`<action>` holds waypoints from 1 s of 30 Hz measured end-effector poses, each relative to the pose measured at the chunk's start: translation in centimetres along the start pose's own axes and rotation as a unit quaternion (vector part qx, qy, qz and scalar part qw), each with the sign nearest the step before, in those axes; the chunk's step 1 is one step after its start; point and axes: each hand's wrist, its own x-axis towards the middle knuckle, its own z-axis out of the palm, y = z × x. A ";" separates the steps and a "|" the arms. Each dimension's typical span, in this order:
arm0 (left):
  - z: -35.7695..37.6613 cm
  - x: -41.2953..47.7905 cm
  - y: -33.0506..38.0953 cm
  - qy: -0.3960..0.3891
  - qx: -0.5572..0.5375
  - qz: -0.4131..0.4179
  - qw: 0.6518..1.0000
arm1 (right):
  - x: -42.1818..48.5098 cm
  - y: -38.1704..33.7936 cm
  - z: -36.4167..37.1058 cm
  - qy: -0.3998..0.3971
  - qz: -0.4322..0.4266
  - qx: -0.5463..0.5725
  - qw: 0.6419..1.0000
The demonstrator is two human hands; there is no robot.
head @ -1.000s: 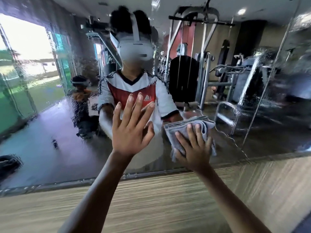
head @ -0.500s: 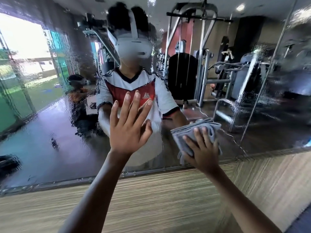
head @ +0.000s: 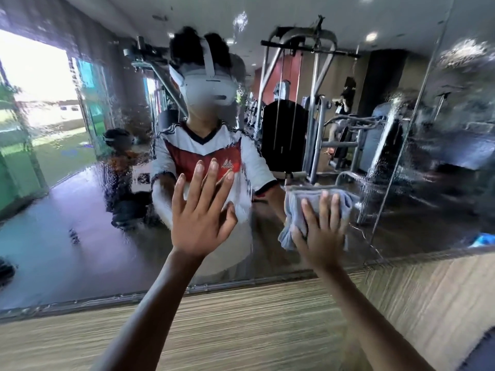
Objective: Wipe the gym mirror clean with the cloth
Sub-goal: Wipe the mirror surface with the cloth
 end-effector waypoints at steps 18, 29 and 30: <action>-0.9 -2.2 -1.8 0.001 0.030 0.001 1.000 | 9.4 -5.0 -1.0 0.019 -0.064 0.013 0.998; -1.3 1.5 -0.6 0.021 0.004 -0.041 0.999 | 13.8 -3.0 -1.9 0.043 0.068 0.015 0.997; -1.5 3.1 -0.6 0.018 -0.007 -0.043 0.999 | 14.1 -4.3 -1.7 0.047 0.065 0.018 0.997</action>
